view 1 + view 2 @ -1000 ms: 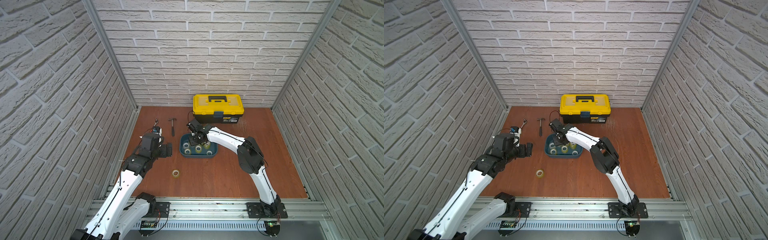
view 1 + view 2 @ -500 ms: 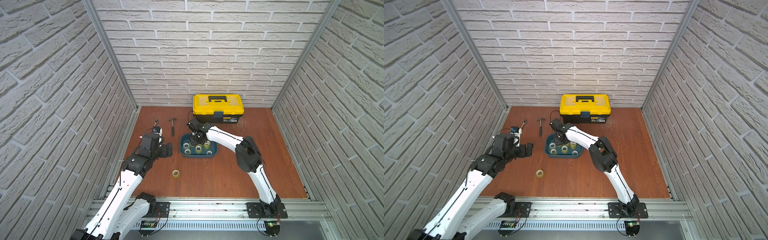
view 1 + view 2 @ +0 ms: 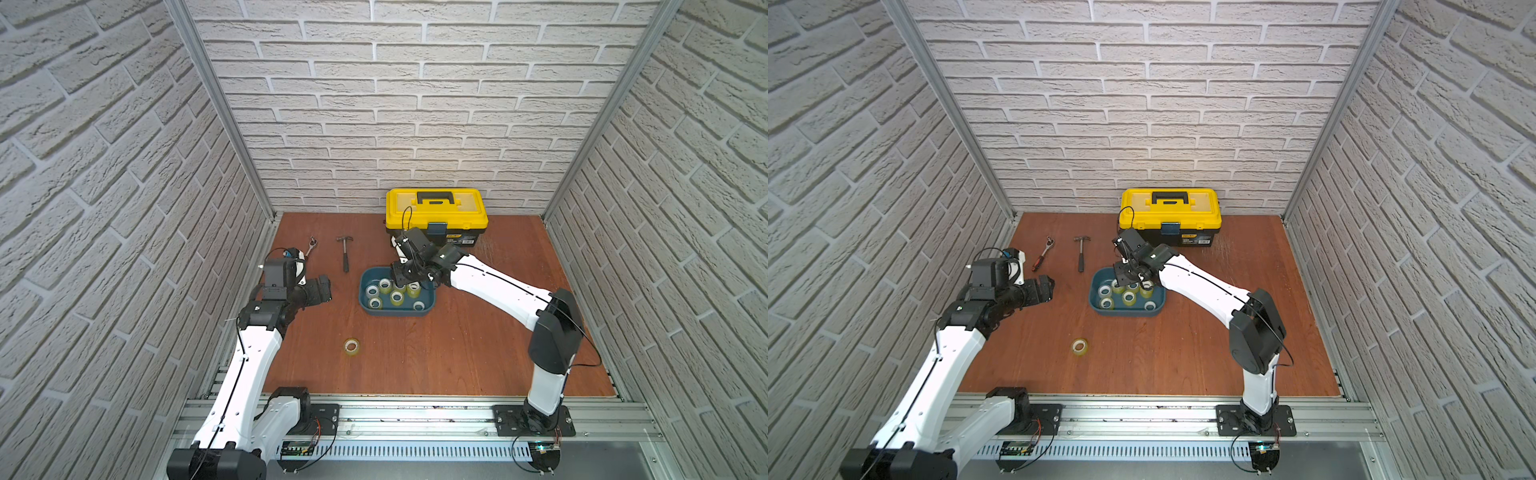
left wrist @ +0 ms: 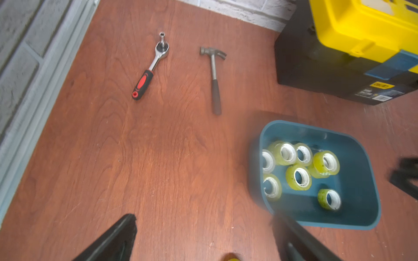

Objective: Put the transparent tape into the storage box
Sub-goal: Place the tape in the storage box, then pick up the tape at the center of the board.

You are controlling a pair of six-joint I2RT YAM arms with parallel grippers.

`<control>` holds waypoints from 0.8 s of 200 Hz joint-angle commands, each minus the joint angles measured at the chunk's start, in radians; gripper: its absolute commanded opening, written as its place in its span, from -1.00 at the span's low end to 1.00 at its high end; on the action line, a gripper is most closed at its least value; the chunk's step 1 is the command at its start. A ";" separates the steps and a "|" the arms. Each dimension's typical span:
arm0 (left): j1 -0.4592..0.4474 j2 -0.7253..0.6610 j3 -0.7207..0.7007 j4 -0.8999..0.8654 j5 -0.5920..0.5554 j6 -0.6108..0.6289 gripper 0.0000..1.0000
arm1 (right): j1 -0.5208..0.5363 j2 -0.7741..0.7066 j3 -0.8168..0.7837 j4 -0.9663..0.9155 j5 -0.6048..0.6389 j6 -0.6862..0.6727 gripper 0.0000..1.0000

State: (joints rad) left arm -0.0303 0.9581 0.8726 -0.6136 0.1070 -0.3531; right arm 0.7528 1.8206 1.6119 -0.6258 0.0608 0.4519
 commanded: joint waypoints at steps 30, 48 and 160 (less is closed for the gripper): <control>0.018 -0.041 0.000 0.034 0.045 -0.010 0.97 | 0.122 -0.106 -0.239 0.160 -0.014 0.086 -0.15; 0.019 -0.054 -0.004 0.034 0.029 -0.010 0.97 | 0.167 -0.107 -0.283 0.189 -0.004 0.101 -0.17; 0.062 -0.046 -0.002 0.024 0.018 -0.023 0.97 | 0.307 0.067 -0.299 0.334 -0.065 0.210 -0.22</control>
State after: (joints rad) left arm 0.0135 0.9104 0.8726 -0.6136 0.1184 -0.3649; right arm 1.0302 1.8507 1.2751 -0.3317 0.0113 0.6415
